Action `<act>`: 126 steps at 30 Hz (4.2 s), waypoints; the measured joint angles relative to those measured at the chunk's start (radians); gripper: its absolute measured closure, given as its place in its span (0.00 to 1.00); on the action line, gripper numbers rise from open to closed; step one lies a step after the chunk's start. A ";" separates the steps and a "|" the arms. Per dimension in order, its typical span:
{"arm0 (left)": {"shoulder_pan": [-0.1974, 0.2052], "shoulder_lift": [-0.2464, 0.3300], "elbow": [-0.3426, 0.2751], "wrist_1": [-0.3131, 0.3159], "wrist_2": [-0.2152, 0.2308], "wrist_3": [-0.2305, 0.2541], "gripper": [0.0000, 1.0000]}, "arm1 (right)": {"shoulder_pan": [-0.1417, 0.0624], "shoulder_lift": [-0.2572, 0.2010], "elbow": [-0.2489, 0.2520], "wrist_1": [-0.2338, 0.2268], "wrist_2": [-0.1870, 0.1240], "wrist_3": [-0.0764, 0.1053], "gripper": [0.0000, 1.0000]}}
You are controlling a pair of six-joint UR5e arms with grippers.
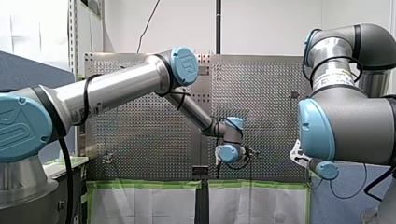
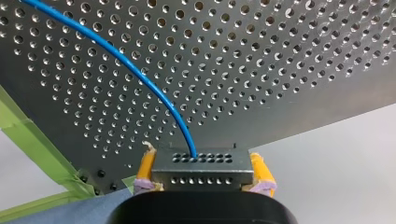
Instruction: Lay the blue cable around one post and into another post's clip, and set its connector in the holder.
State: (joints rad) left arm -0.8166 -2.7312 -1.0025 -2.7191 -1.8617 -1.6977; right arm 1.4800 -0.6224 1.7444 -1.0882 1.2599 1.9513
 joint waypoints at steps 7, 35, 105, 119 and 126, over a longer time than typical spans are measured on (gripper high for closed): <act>0.014 0.000 -0.001 -0.004 0.009 -0.018 1.00 | -0.002 0.000 -0.006 0.002 0.001 0.007 1.00; 0.039 -0.007 -0.003 -0.013 0.019 -0.035 1.00 | -0.002 0.000 -0.037 -0.017 0.001 0.032 1.00; 0.073 -0.018 -0.006 -0.042 0.038 -0.053 0.00 | 0.030 0.000 -0.059 -0.025 -0.011 0.034 1.00; 0.058 0.073 -0.099 -0.017 0.089 0.000 0.00 | 0.035 0.000 -0.059 -0.019 -0.009 0.033 1.00; 0.037 0.133 -0.159 0.033 0.091 -0.001 0.00 | 0.039 0.000 -0.059 -0.017 -0.006 0.033 1.00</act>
State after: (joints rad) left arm -0.7799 -2.5985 -1.1610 -2.6864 -1.7703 -1.6990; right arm 1.5190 -0.6223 1.6852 -1.1051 1.2540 1.9845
